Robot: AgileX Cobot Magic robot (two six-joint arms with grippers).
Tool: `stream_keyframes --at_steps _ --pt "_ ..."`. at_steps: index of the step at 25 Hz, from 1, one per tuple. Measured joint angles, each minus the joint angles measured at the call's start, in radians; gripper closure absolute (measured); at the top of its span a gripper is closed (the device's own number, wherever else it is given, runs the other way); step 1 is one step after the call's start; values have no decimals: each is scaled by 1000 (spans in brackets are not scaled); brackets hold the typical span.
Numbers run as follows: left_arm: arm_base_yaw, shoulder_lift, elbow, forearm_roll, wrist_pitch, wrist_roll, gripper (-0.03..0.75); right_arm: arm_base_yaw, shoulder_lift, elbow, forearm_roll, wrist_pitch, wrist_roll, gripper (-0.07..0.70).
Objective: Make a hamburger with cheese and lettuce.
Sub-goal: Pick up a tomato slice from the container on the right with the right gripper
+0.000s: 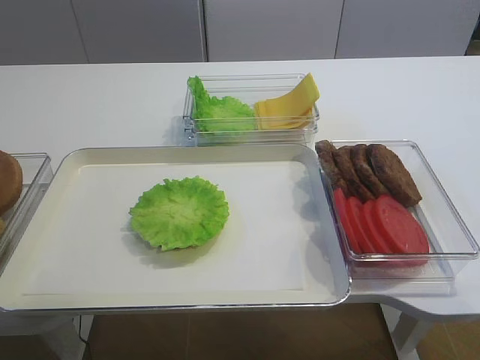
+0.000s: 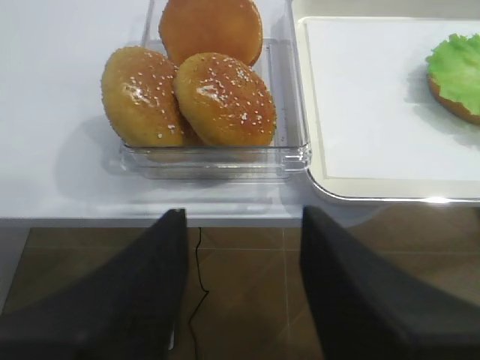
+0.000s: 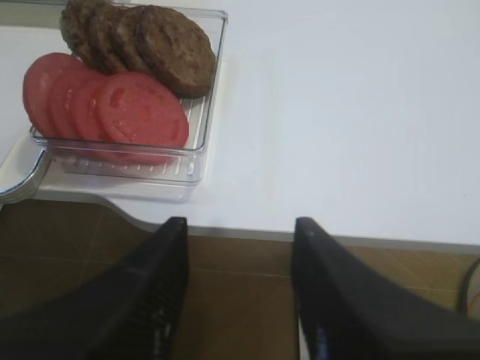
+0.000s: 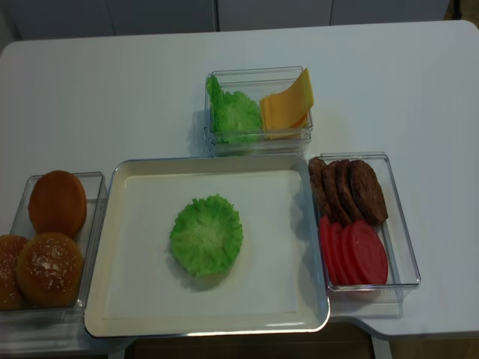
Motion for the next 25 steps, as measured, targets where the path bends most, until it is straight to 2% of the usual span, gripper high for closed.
stream_keyframes --at_steps 25 --pt "0 0 0 0 0 0 353 0 0 0 0 0 0 296"
